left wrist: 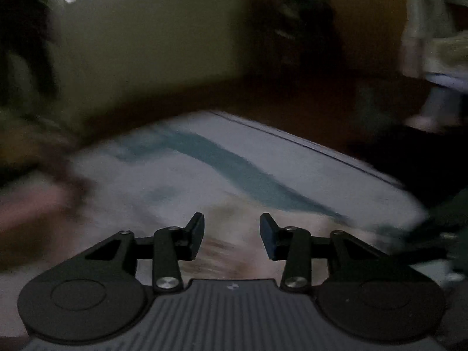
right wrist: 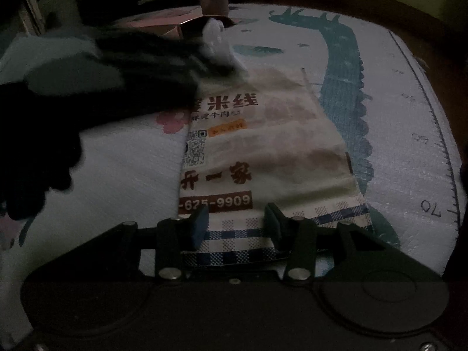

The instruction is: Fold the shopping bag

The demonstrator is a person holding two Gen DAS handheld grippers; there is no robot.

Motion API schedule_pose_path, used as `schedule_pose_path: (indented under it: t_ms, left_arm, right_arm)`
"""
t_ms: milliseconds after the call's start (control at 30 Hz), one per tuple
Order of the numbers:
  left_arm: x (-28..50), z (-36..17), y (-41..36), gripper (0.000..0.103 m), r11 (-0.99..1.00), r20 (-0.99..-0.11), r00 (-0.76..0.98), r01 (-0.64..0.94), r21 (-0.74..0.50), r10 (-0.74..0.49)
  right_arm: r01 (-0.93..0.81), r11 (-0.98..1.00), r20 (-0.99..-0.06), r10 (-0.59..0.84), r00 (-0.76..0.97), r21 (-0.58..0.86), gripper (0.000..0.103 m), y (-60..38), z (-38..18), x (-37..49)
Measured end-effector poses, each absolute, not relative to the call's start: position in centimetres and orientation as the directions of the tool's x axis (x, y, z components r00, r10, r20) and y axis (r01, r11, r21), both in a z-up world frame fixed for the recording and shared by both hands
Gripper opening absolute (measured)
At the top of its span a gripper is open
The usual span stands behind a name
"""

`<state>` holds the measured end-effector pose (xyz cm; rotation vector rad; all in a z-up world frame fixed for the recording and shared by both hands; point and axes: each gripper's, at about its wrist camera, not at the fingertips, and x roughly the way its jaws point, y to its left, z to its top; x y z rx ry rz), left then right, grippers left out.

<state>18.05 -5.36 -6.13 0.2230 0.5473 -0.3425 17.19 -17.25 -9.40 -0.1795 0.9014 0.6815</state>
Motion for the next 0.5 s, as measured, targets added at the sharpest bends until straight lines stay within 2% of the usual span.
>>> schedule_pose_path:
  t_ms: [133, 233, 500]
  left_arm:
    - [21.2, -8.1, -6.9, 0.04, 0.824, -0.639, 0.658, 0.563, 0.066, -0.398]
    - [23.5, -9.6, -7.8, 0.039, 0.792, -0.688, 0.607, 0.606, 0.077, -0.398]
    - [30.7, -9.9, -3.2, 0.04, 0.901, -0.684, 0.673, 0.43, 0.053, -0.28]
  right_arm:
    - [-0.628, 0.767, -0.773, 0.474, 0.421, 0.128, 0.044, -17.1, -9.4, 17.0]
    - [-0.631, 0.765, -0.774, 0.475, 0.419, 0.127, 0.044, -17.2, -9.5, 17.1]
    - [-0.638, 0.761, -0.77, 0.476, 0.425, 0.118, 0.045, -17.2, -9.8, 17.3]
